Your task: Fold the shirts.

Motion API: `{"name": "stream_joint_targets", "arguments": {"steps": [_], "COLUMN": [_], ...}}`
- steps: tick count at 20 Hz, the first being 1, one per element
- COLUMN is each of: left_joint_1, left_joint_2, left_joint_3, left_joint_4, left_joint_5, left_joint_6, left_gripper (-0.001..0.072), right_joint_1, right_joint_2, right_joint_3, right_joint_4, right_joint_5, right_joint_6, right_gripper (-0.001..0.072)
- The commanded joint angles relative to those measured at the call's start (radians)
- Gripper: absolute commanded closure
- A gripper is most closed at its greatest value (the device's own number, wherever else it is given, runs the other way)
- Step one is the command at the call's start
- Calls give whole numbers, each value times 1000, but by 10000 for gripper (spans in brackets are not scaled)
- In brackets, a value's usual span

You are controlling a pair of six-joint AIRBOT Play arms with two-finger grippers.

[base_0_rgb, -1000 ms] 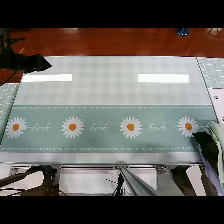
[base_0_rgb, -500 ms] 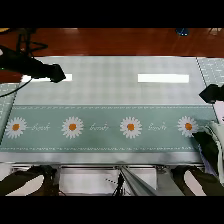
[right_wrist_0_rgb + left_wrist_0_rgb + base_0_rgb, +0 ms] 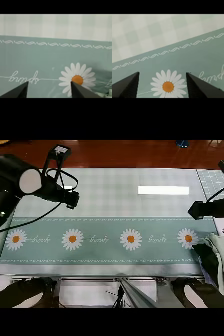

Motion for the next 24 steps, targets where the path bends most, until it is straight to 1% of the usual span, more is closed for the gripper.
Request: {"name": "stream_joint_targets", "arguments": {"steps": [1, 7, 12, 15, 24], "left_joint_1": [-43, -43, -43, -43, -43], "left_joint_2": [-10, -32, -59, -59, -63], "left_joint_3": [-4, -4, -4, -4, -4], "left_joint_4": [65, 65, 57, 57, 57], "left_joint_5": [-13, -13, -13, -13, -12], "left_joint_6": [-71, -71, -71, -71, -71], "left_gripper": [-13, -13, -13, -13, -13], "right_joint_1": [12, 12, 12, 12, 12], "right_joint_2": [-11, -12, -12, -12, -12], "right_joint_3": [0, 0, 0, 0, 0], "right_joint_4": [-19, -21, -16, 6, 6], "right_joint_5": [32, 22, -38, -44, -44], "right_joint_6": [10, 9, 10, 10, 10], "right_gripper": [104, 108, 108, 109, 109]}}
